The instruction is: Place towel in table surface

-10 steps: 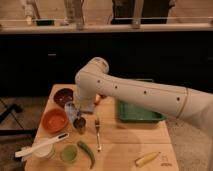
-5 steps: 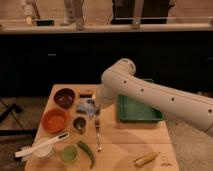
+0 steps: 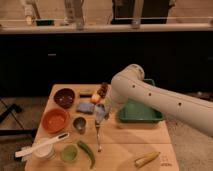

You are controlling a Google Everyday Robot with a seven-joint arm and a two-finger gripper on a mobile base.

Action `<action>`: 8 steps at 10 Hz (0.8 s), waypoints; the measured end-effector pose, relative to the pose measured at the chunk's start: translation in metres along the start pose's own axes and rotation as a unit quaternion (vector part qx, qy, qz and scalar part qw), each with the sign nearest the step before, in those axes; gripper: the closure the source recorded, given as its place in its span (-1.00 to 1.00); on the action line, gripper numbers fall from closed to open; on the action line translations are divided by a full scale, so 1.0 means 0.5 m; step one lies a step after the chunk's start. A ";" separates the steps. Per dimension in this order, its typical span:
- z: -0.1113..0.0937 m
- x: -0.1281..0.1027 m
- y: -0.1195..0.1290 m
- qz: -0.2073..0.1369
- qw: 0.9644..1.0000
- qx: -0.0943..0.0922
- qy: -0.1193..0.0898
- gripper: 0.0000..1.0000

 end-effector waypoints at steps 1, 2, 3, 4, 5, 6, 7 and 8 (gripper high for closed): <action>0.008 -0.006 0.023 0.005 1.000 -0.008 -0.003 0.95; 0.011 -0.019 0.040 0.008 1.000 -0.012 -0.008 0.95; 0.013 -0.037 0.059 0.012 1.000 -0.015 -0.014 0.95; 0.014 -0.051 0.081 0.018 1.000 -0.016 -0.017 0.95; 0.015 -0.062 0.105 0.026 0.999 -0.017 -0.019 0.95; 0.021 -0.077 0.124 0.033 0.999 -0.016 -0.021 0.95; 0.028 -0.090 0.139 0.040 0.999 -0.014 -0.022 0.95; 0.034 -0.098 0.152 0.048 0.998 -0.013 -0.022 0.95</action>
